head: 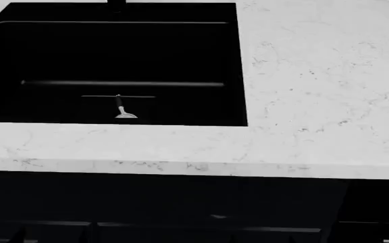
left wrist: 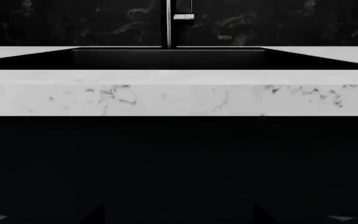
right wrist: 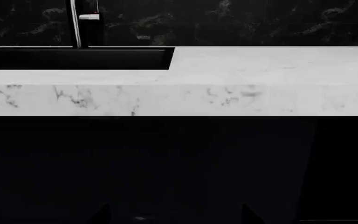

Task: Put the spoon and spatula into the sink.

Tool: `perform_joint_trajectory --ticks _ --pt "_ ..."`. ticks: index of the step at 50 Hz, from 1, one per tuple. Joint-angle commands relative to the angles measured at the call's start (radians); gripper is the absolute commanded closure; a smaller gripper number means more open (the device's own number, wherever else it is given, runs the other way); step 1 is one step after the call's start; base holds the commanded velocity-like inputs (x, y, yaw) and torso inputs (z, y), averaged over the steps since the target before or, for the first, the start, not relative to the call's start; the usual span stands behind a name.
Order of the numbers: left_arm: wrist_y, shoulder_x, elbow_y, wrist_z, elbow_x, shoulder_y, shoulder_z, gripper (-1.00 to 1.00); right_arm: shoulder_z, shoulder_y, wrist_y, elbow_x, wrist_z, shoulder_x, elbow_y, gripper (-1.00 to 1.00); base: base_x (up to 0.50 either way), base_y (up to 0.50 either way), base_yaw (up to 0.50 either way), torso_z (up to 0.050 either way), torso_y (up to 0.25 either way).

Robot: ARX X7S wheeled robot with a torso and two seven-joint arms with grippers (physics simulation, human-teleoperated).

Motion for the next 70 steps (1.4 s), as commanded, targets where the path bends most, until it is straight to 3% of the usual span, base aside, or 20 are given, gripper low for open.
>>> perform_joint_trajectory --ticks 1,27,41,43,45,46,49,55,58,62,70 --pt "0.003 -0.012 -0.002 -0.014 -0.012 0.001 0.014 -1.0 -0.014 0.0 -0.001 0.011 0.014 0.011 0.001 -1.0 0.0 0.0 0.0 0.0 0.0" --pt "-0.022 -0.071 0.053 -0.089 -0.074 0.021 0.072 -1.0 -0.091 -0.021 0.012 0.065 0.082 0.07 -0.022 -1.0 0.0 0.0 0.0 0.0 0.0" --pt "-0.137 -0.106 0.268 -0.137 -0.065 0.036 0.087 -1.0 -0.118 -0.029 0.097 0.053 0.111 0.107 -0.195 -1.0 0.0 0.0 0.0 0.0 0.0" --pt "-0.126 -0.113 0.359 -0.14 -0.058 -0.026 0.088 -1.0 -0.136 0.016 0.174 0.002 0.115 0.132 -0.398 -1.0 0.0 0.0 0.0 0.0 0.0" --pt "-0.122 -0.117 0.352 -0.144 -0.053 -0.038 0.092 -1.0 -0.135 0.027 0.178 0.002 0.117 0.136 -0.399 -1.0 0.0 0.0 0.0 0.0 0.0" --pt "-0.25 -0.111 0.398 -0.173 -0.037 -0.115 0.082 -1.0 -0.131 0.095 0.258 0.03 0.086 0.149 -0.457 -1.0 0.0 0.0 0.0 0.0 0.0" --pt "-0.366 -0.103 0.436 -0.192 -0.05 -0.15 0.073 -1.0 -0.12 0.111 0.305 0.044 0.088 0.153 -0.488 -1.0 0.0 0.0 0.0 0.0 0.0" --pt "-0.745 -0.093 0.566 -0.196 -0.144 -0.295 0.045 -1.0 -0.093 0.184 0.474 0.089 0.08 0.168 -0.595 -1.0 0.0 0.0 0.0 0.0 0.0" --pt "-0.782 -0.1 0.573 -0.182 -0.168 -0.344 0.04 -1.0 -0.097 0.241 0.565 0.091 0.08 0.181 -0.629 -1.0 0.0 0.0 0.0 0.0 0.0" --pt "-0.942 -0.1 0.534 -0.183 -0.219 -0.472 -0.008 -1.0 -0.067 0.388 0.783 0.128 0.084 0.179 -0.664 -1.0 0.0 0.0 0.0 0.0 0.0" --pt "-0.963 -0.131 0.357 -0.202 -0.18 -0.66 0.03 -1.0 0.002 0.686 1.095 0.144 0.105 0.227 -0.589 -1.0 0.0 0.0 0.0 0.0 0.0"
